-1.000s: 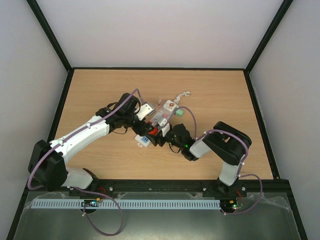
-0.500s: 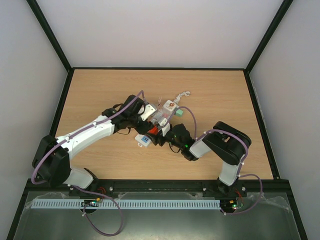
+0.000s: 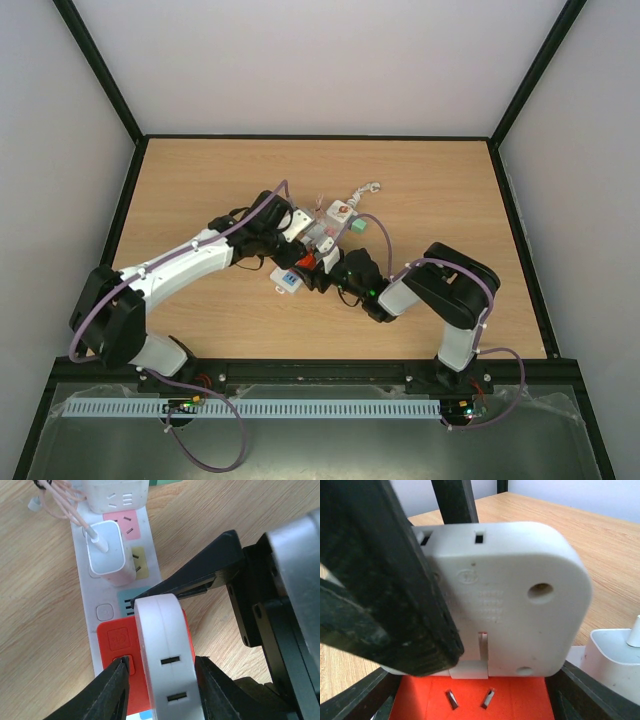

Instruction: Pull the plug off the socket

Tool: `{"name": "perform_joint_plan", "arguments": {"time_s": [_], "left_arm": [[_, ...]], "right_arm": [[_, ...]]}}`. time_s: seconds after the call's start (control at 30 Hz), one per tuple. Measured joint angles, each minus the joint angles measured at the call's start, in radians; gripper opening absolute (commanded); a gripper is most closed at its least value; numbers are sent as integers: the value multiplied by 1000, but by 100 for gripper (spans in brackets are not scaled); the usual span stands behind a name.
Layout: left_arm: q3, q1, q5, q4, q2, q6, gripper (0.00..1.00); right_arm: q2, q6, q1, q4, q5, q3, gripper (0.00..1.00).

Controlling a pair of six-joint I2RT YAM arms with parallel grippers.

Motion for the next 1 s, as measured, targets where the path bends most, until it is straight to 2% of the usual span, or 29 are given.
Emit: {"name": "perform_joint_plan", "arguments": {"time_s": [0.13,0.33,0.63,0.83,1.0], "left_arm": [[0,1,-1,2,15,-29,36],[0,2,-1,3,15,-72,39],[0,0,-88,6,11,-175,24],[-10,-15,-149,14,-8,-187,16],[-13,-16,-155,17,-11,-189,6]], "right_arm": [[9,0,0,5,6,0,70],[17,-6,1,15,6,0,67],[33,-8,12,20,35,15,64],[53,-7,21,21,63,39,60],[55,-7,25,21,73,42,58]]}}
